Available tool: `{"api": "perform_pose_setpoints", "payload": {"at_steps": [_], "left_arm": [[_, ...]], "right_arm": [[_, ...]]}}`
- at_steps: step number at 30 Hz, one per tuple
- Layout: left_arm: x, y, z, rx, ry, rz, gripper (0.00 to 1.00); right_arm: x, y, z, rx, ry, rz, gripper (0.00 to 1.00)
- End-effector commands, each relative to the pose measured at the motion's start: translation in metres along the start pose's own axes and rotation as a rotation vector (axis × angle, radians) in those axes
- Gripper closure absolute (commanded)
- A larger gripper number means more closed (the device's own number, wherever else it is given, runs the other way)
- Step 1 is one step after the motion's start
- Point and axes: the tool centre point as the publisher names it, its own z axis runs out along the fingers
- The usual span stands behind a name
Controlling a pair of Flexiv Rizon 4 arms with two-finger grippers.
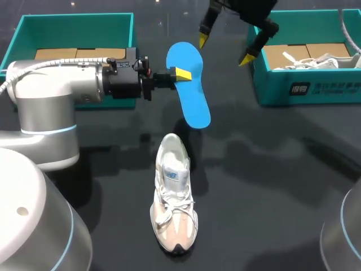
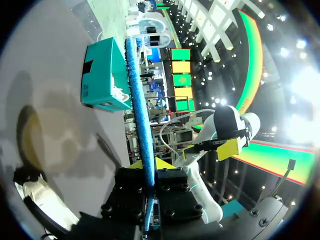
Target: Take the shoe out of the shoebox, open the shoe tongue, remove and reinsert the insole, then place the shoe into the shoebox
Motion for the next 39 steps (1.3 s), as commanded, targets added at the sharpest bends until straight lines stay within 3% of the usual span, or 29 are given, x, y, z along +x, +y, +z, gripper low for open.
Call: {"api": "perform_pose_setpoints", "payload": {"at_steps": [1, 16, 39], "left_arm": [[-0.001, 0.0, 0.0, 0.001, 0.0, 0.0, 1.0], [-0.001, 0.0, 0.0, 0.001, 0.0, 0.0, 1.0], [-0.001, 0.0, 0.0, 0.001, 0.0, 0.0, 1.0]], "right_arm": [[-0.013, 0.005, 0.008, 0.022, 0.702, 0.003, 0.0], [-0.034, 0.006, 0.03, 0.022, 0.917, -0.02, 0.0], [-0.024, 0.003, 0.049, 0.02, 0.995, -0.031, 0.0]]}}
